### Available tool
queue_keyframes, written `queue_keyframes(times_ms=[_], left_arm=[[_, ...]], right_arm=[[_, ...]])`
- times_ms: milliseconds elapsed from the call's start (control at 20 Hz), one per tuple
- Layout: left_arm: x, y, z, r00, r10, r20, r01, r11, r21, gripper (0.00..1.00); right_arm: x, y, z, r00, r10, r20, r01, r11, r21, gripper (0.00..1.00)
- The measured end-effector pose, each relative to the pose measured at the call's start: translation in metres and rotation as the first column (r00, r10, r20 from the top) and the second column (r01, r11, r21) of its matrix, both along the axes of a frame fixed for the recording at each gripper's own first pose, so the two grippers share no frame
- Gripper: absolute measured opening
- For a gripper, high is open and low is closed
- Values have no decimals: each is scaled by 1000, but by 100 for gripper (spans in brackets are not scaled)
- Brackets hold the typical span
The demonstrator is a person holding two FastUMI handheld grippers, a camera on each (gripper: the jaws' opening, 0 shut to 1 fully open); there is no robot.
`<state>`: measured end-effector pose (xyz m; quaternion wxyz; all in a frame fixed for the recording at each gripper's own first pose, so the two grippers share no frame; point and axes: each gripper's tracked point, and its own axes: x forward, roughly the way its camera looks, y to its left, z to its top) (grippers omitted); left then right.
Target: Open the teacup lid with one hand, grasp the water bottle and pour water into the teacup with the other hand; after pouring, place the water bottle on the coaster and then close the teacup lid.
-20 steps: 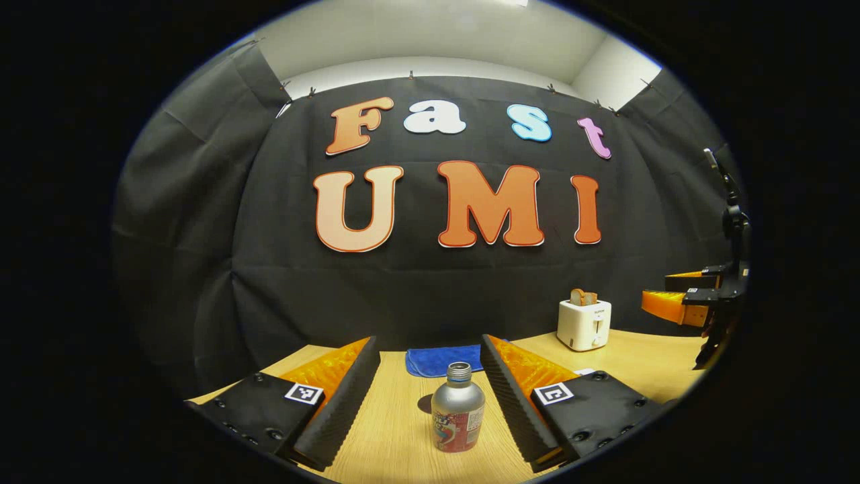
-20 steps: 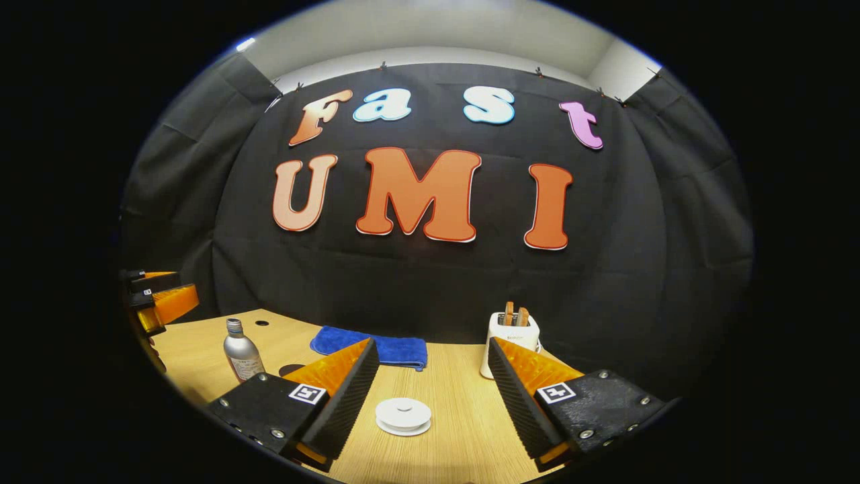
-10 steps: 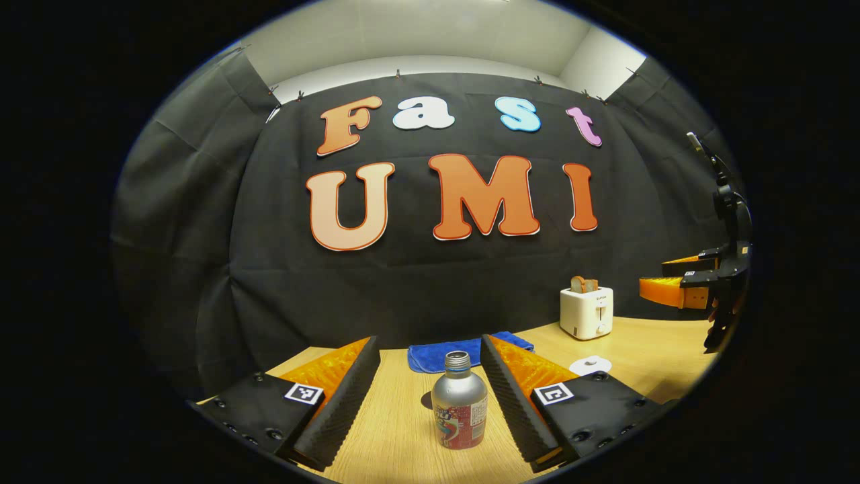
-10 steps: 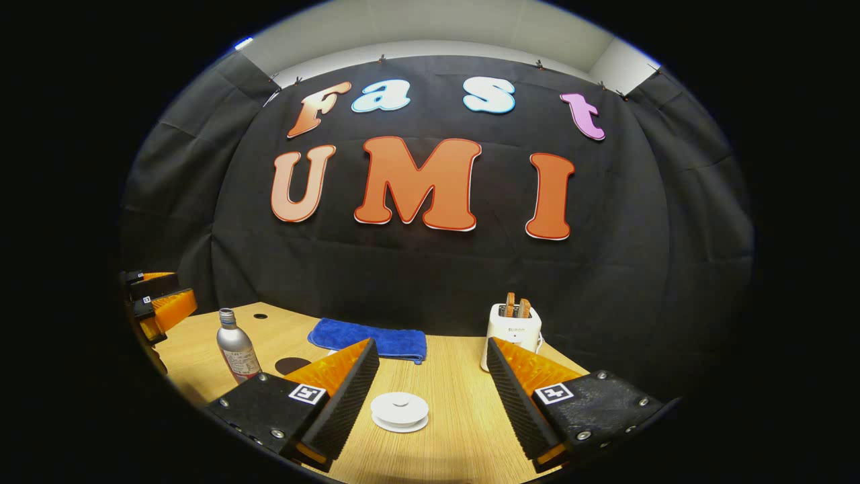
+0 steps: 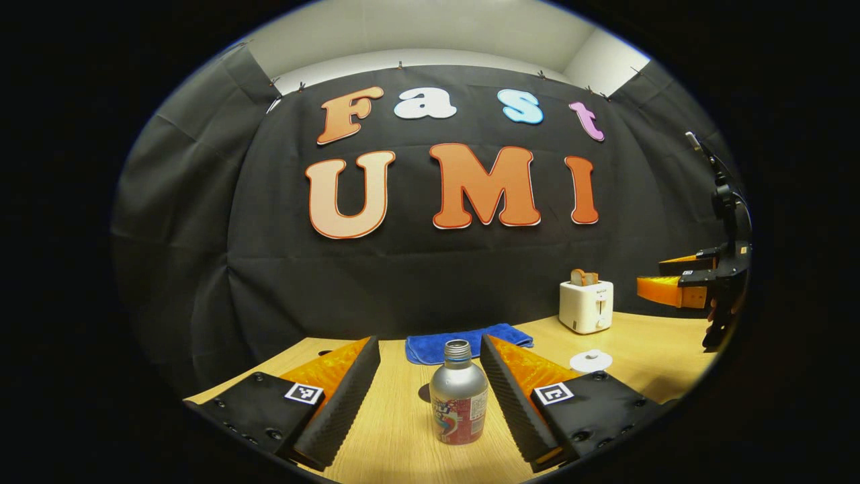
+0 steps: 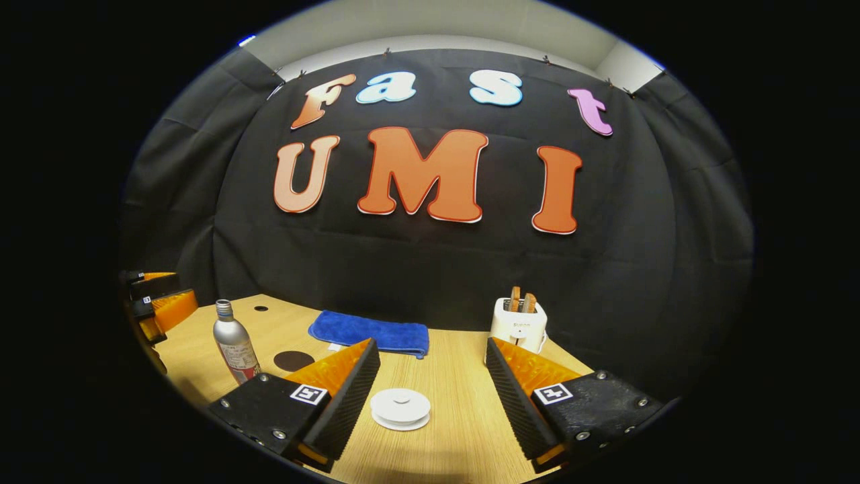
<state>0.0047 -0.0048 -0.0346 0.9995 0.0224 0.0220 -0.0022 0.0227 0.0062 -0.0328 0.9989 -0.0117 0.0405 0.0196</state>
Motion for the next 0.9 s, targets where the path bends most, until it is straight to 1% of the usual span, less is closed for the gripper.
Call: queue_keyframes(times_ms=[100, 250, 300, 350, 600, 700, 900], left_arm=[[0, -1, 2, 1000, 0, 6, 0, 1000, 4, 98], [-4, -3, 3, 1000, -6, 11, 6, 1000, 2, 98], [-5, -2, 3, 1000, -4, 14, 4, 1000, 7, 100], [-6, -1, 4, 1000, -3, 15, 3, 1000, 9, 98], [-9, 1, 1, 1000, 1, 6, -1, 1000, 5, 98], [-9, 4, -1, 1000, 7, 1, -7, 1000, 2, 100], [-12, 9, -5, 1000, 22, -12, -22, 1000, 4, 100]], right_arm=[[6, 6, -8, 1000, 23, -12, -23, 1000, 1, 96], [14, 17, -27, 996, 58, -60, -58, 998, 13, 96], [17, 17, -32, 996, 61, -72, -61, 998, 8, 96], [21, 19, -36, 994, 60, -89, -60, 998, 2, 96], [29, 24, -58, 985, 84, -152, -86, 996, -1, 96], [35, 23, -72, 978, 82, -193, -84, 996, -3, 96], [44, 27, -92, 961, 104, -258, -106, 994, 6, 90]])
